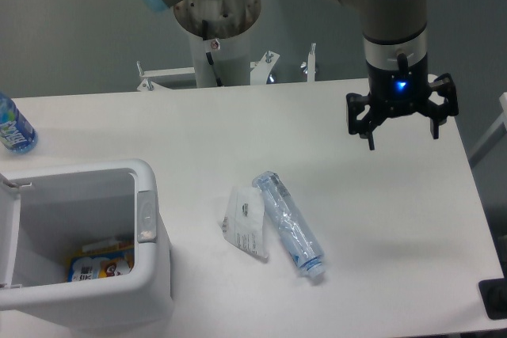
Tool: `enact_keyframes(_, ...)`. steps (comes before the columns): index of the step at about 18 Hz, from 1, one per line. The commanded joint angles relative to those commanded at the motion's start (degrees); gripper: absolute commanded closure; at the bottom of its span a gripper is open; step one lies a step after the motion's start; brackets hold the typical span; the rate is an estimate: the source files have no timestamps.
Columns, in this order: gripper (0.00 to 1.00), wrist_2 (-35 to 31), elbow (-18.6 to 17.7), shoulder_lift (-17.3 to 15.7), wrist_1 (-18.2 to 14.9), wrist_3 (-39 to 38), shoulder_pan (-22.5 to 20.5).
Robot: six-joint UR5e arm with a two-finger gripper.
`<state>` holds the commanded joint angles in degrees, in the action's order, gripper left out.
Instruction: Place the trash in the trash can
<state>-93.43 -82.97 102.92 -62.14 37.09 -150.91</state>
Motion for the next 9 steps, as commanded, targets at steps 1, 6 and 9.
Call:
enact_keyframes(1,0.00,-0.1,-0.1,0.0,-0.1,-0.2,0.0)
enact_keyframes(6,0.00,0.1,-1.0,0.0,0.0,-0.4,0.3)
enact_keyframes(9,0.00,0.6,-1.8,0.1,-0.1,-0.2,0.0)
